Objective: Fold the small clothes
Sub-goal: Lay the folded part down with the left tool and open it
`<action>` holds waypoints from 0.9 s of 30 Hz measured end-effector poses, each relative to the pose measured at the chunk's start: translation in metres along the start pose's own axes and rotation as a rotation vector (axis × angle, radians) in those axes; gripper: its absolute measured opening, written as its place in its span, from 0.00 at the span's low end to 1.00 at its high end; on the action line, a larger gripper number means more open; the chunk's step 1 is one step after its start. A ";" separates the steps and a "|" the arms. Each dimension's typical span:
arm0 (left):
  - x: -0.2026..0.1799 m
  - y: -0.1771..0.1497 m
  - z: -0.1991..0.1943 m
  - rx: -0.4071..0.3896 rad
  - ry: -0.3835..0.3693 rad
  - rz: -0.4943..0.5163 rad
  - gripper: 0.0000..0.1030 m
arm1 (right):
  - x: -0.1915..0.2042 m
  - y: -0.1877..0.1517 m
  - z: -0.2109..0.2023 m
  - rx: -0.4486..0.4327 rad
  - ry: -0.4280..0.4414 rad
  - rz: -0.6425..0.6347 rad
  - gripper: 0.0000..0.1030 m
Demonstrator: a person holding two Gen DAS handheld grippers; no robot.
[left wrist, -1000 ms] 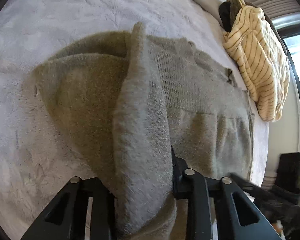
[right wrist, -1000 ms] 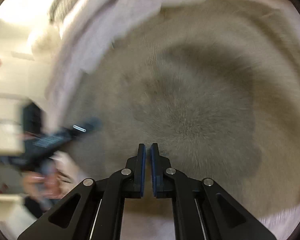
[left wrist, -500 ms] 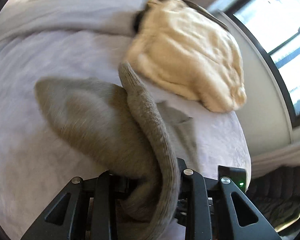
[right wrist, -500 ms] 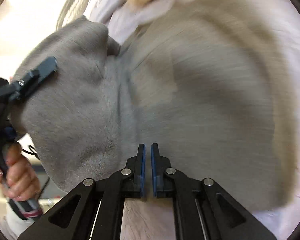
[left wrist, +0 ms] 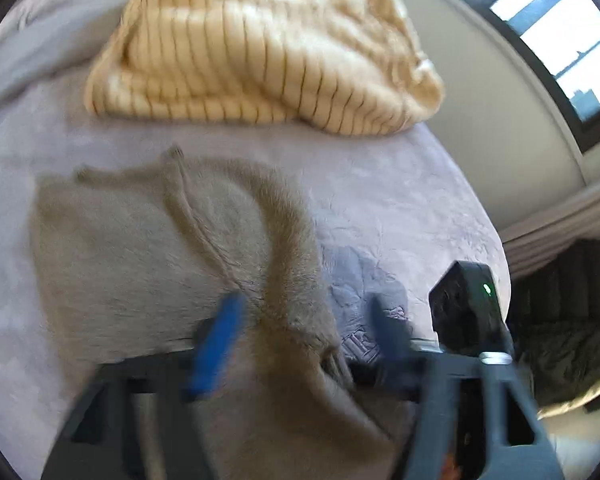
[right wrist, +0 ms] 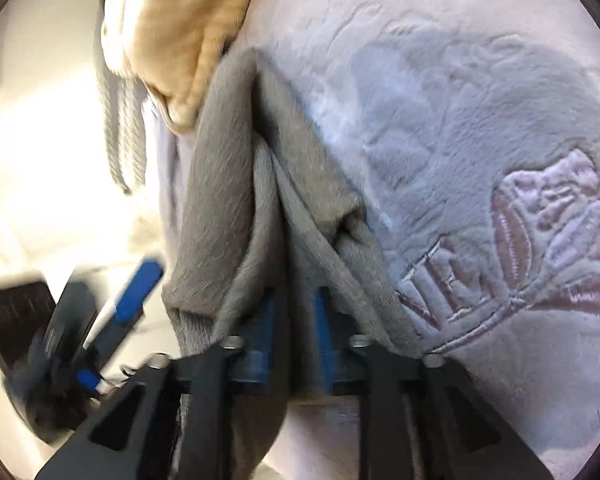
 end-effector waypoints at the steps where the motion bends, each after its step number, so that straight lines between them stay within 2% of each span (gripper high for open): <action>1: 0.004 -0.001 -0.011 -0.040 0.021 0.007 0.88 | 0.001 0.005 -0.005 -0.001 0.046 0.026 0.43; 3: 0.022 -0.004 -0.033 -0.076 0.077 -0.005 0.88 | 0.002 0.012 -0.012 0.003 0.117 0.065 0.50; 6: 0.062 -0.017 -0.044 -0.071 0.168 -0.108 0.88 | 0.014 0.011 -0.013 0.016 0.221 0.106 0.63; 8: 0.095 -0.036 -0.043 -0.038 0.224 -0.205 0.88 | 0.023 0.014 -0.012 0.032 0.271 0.129 0.66; 10: 0.124 -0.062 -0.040 0.009 0.279 -0.298 0.88 | 0.028 0.019 -0.003 0.063 0.270 0.134 0.66; 12: 0.142 -0.084 -0.030 0.065 0.304 -0.367 0.88 | 0.034 0.021 0.010 0.083 0.183 0.082 0.66; 13: 0.146 -0.096 -0.025 0.094 0.312 -0.393 0.88 | 0.040 0.020 0.016 0.089 0.127 0.031 0.60; 14: 0.148 -0.103 -0.020 0.109 0.313 -0.412 0.88 | 0.048 0.019 0.021 0.092 0.075 -0.025 0.36; 15: 0.148 -0.108 -0.017 0.105 0.305 -0.428 0.88 | 0.056 0.018 0.027 0.096 -0.004 -0.098 0.21; 16: 0.148 -0.109 -0.017 0.099 0.307 -0.435 0.88 | 0.069 0.016 0.031 0.088 -0.103 -0.204 0.17; 18: 0.145 -0.106 -0.019 0.087 0.316 -0.424 0.88 | 0.090 0.012 0.028 0.066 -0.150 -0.338 0.16; 19: 0.141 -0.102 -0.020 0.080 0.323 -0.402 0.88 | 0.104 0.012 0.024 0.044 -0.147 -0.402 0.15; 21: 0.134 -0.095 -0.023 0.062 0.339 -0.353 0.88 | 0.115 0.021 0.015 0.001 -0.140 -0.435 0.15; 23: 0.129 -0.086 -0.020 0.057 0.354 -0.303 0.88 | 0.088 0.024 -0.002 -0.014 -0.198 -0.391 0.15; 25: 0.129 -0.084 -0.013 0.074 0.379 -0.274 0.88 | 0.053 0.030 0.000 0.013 -0.278 -0.303 0.15; 27: 0.132 -0.089 -0.001 0.110 0.368 -0.285 0.88 | 0.035 0.034 0.002 0.024 -0.277 -0.209 0.16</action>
Point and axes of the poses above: each gripper's, at about its wrist camera, not at the fingertips, and z roughly the way its jaws point, x to its left, y to its top, the point moved 8 cm from there along z, roughly the way its jaws point, and after that the axes turned 10 degrees about z, right-handed, at the moved point
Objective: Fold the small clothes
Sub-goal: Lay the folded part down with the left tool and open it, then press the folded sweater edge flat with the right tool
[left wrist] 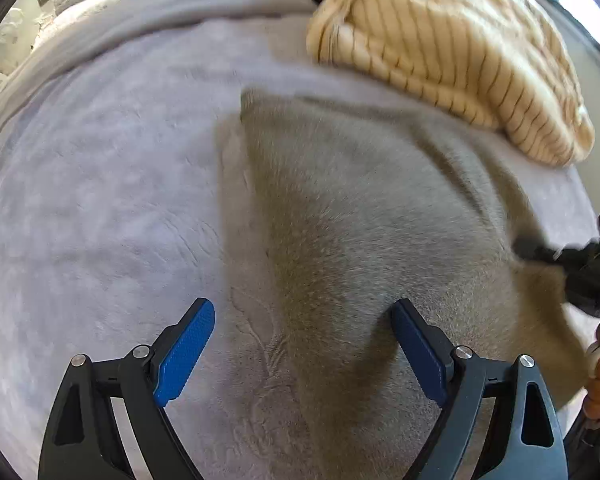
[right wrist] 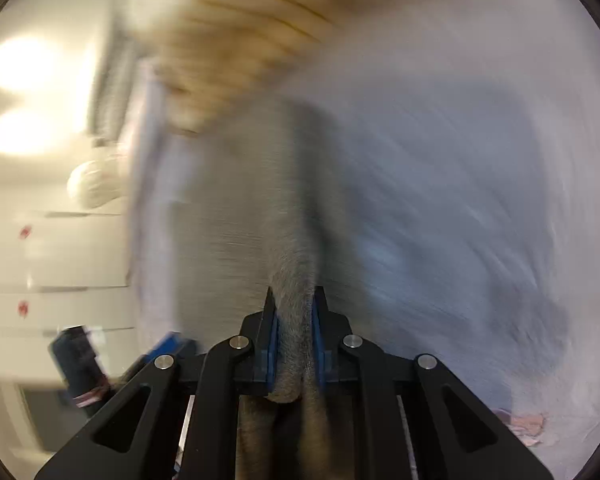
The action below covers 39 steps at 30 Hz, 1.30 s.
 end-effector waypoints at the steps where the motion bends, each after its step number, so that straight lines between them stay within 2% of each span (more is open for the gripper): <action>1: -0.002 -0.002 0.005 0.013 -0.019 -0.012 0.88 | -0.006 -0.004 -0.006 -0.008 0.029 0.031 0.17; 3: -0.002 -0.005 0.006 0.011 -0.033 -0.029 0.88 | -0.013 -0.011 -0.018 -0.029 0.035 0.043 0.21; 5: 0.000 -0.010 0.002 0.015 -0.031 -0.011 0.88 | -0.020 -0.019 -0.032 -0.056 -0.021 0.024 0.39; 7: 0.003 -0.014 -0.003 0.021 -0.032 0.001 0.88 | -0.019 -0.030 -0.051 -0.075 -0.040 -0.020 0.39; 9: 0.004 -0.016 -0.009 0.020 -0.029 0.018 0.88 | -0.009 -0.027 -0.054 -0.079 -0.012 -0.051 0.39; 11: 0.005 -0.016 -0.016 0.018 -0.027 0.038 0.88 | 0.001 -0.042 -0.068 -0.070 0.032 -0.095 0.39; 13: 0.001 -0.018 -0.021 0.019 -0.059 0.051 0.88 | 0.015 -0.058 -0.072 -0.032 0.049 -0.157 0.39; 15: -0.006 -0.023 -0.021 0.032 -0.084 0.065 0.88 | 0.026 -0.061 -0.052 0.008 -0.014 -0.225 0.39; 16: -0.010 -0.025 -0.018 0.040 -0.085 0.070 0.88 | 0.023 -0.068 -0.042 0.026 -0.093 -0.267 0.36; 17: -0.014 -0.030 -0.013 0.059 -0.082 0.076 0.88 | 0.017 -0.071 -0.034 0.030 -0.165 -0.293 0.22; 18: -0.019 -0.039 -0.005 0.088 -0.075 0.088 0.88 | 0.004 -0.073 -0.023 0.030 -0.263 -0.320 0.16; 20: -0.023 -0.051 0.006 0.104 -0.059 0.117 0.88 | -0.016 -0.074 -0.015 0.019 -0.326 -0.304 0.09; 22: -0.023 -0.065 0.015 0.116 -0.047 0.125 0.94 | -0.035 -0.069 -0.017 -0.001 -0.280 -0.190 0.09; 24: -0.019 -0.075 0.017 0.130 -0.071 0.089 0.95 | -0.042 -0.068 -0.022 -0.006 -0.230 -0.126 0.12; 25: -0.016 -0.078 0.016 0.135 -0.084 0.073 0.95 | -0.045 -0.070 -0.024 -0.005 -0.228 -0.119 0.19; 30: -0.011 -0.083 0.006 0.156 -0.057 0.072 0.95 | -0.040 -0.073 -0.030 -0.006 -0.260 -0.141 0.21; 33: -0.014 -0.082 -0.004 0.146 -0.024 0.076 0.95 | -0.031 -0.064 -0.041 -0.068 -0.313 -0.166 0.21; 36: -0.015 -0.089 -0.007 0.163 0.017 0.068 0.95 | -0.008 -0.067 -0.061 -0.094 -0.245 -0.205 0.21; 39: -0.017 -0.100 -0.008 0.182 0.035 0.022 0.95 | 0.024 -0.068 -0.053 -0.049 -0.193 -0.269 0.21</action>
Point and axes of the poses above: each gripper's, at about its wrist camera, not at the fingertips, and z roughly the way its jaws point, x to its left, y to its top, the point moved 8 cm from there along z, roughly the way its jaws point, and after that the axes turned 10 degrees about z, right-handed, at the moved point
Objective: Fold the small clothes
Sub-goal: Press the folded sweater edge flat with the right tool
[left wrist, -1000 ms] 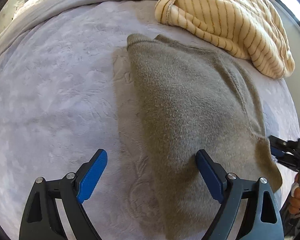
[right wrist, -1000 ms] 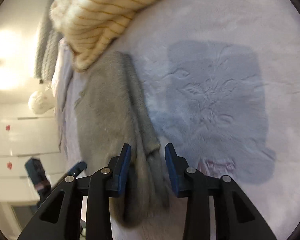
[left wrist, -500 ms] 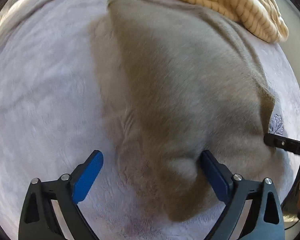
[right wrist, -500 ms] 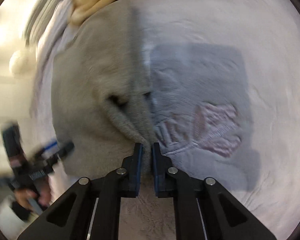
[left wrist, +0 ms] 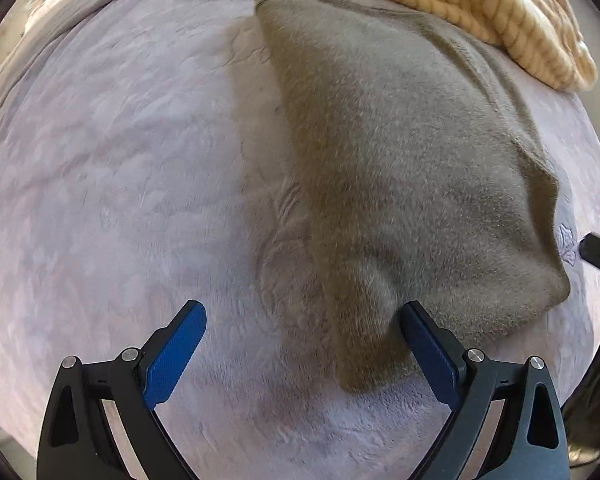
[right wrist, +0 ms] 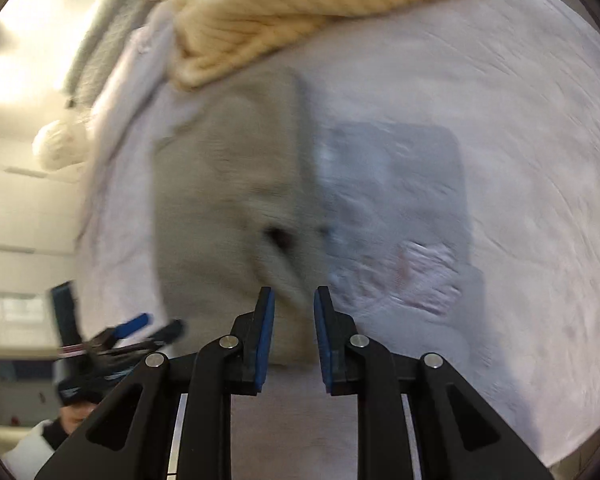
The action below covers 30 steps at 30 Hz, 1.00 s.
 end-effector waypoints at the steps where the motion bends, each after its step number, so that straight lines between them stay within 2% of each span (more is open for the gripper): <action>1: 0.000 -0.003 0.000 0.007 0.008 -0.019 0.95 | 0.008 -0.002 0.006 0.033 0.017 -0.034 0.21; 4: -0.003 -0.014 -0.003 0.023 0.034 -0.064 0.95 | 0.008 -0.012 0.029 0.131 -0.001 -0.070 0.21; 6: -0.005 -0.020 -0.006 0.031 0.054 -0.086 0.95 | -0.007 -0.018 0.046 0.192 -0.037 -0.037 0.21; 8: -0.010 -0.027 -0.011 0.037 0.068 -0.095 0.95 | -0.018 -0.021 0.049 0.211 -0.014 0.015 0.20; 11: -0.018 -0.032 -0.017 0.045 0.082 -0.095 0.95 | -0.026 -0.020 0.041 0.207 0.006 0.048 0.20; 17: -0.024 -0.038 -0.025 0.044 0.078 -0.069 0.95 | -0.018 -0.018 0.039 0.194 -0.021 0.039 0.20; 20: -0.023 -0.037 -0.027 0.046 0.073 -0.056 0.95 | -0.013 -0.019 0.037 0.186 -0.028 0.052 0.23; 21: -0.022 -0.024 -0.031 0.045 0.068 -0.052 0.95 | -0.013 -0.020 0.036 0.185 -0.034 0.049 0.23; 29: -0.022 -0.031 -0.043 0.019 0.053 -0.045 0.95 | -0.008 -0.013 0.012 0.134 -0.075 0.035 0.23; 30: -0.017 -0.023 -0.042 0.017 0.053 -0.043 0.95 | -0.009 -0.012 0.012 0.133 -0.076 0.036 0.23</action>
Point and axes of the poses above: each gripper's, at about its wrist camera, not at the fingertips, and z roughly the way its jaws point, x to its left, y to its top, the point moved 8 cm from there along z, roughly the way its jaws point, and after that the axes turned 10 degrees about z, right-handed, at the moved point
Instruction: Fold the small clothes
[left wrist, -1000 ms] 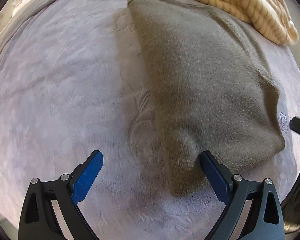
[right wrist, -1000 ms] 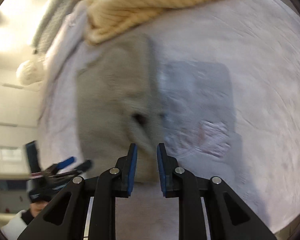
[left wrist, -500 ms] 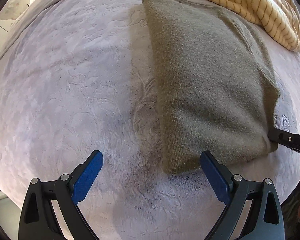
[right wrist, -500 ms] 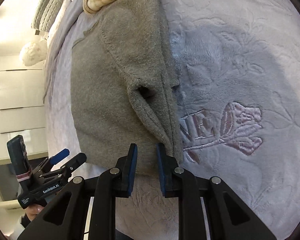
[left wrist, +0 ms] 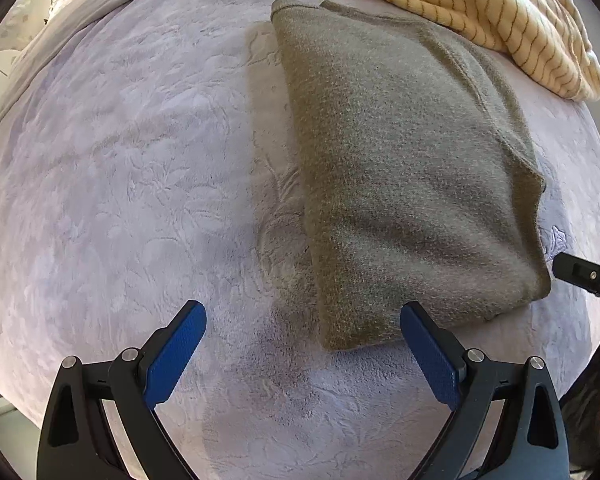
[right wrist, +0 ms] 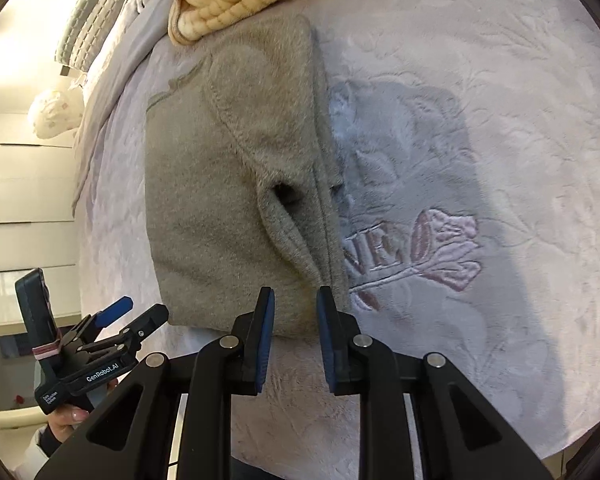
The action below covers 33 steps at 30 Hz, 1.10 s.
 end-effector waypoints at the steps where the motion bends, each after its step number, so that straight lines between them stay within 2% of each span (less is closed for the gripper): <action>1: 0.002 0.005 0.000 -0.002 -0.001 -0.002 0.95 | 0.000 0.001 -0.001 0.000 -0.002 0.000 0.23; 15: -0.001 0.010 -0.001 0.007 -0.007 -0.044 0.95 | -0.003 0.010 -0.004 -0.005 0.020 0.012 0.24; 18: -0.002 0.013 -0.002 -0.004 -0.004 -0.052 0.96 | -0.004 0.014 -0.008 -0.012 0.022 0.016 0.37; 19: -0.003 0.015 -0.003 -0.008 -0.006 -0.056 0.99 | -0.004 0.016 -0.009 -0.015 0.024 0.016 0.40; 22: -0.007 0.018 -0.007 -0.018 -0.008 -0.062 0.99 | -0.005 0.021 -0.011 -0.017 0.028 0.015 0.41; 24: -0.008 0.021 -0.008 -0.020 -0.003 -0.060 0.99 | -0.006 0.023 -0.011 -0.017 0.029 0.017 0.45; 25: -0.009 0.022 -0.007 -0.019 -0.002 -0.057 0.99 | -0.006 0.024 -0.011 -0.020 0.030 0.017 0.53; 26: -0.009 0.024 -0.007 -0.019 0.000 -0.055 0.99 | -0.006 0.025 -0.012 -0.023 0.030 0.016 0.57; 33: -0.005 0.031 0.000 -0.016 -0.004 -0.075 0.99 | -0.007 0.038 -0.014 -0.027 0.026 0.007 0.57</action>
Point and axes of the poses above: each gripper's, at about its wrist camera, not at the fingertips, and z roughly the way its jaws point, x to its left, y to its top, the point moved 8 cm from there along z, roughly the way its jaws point, and after that the axes turned 10 degrees about z, right-handed, at the moved point
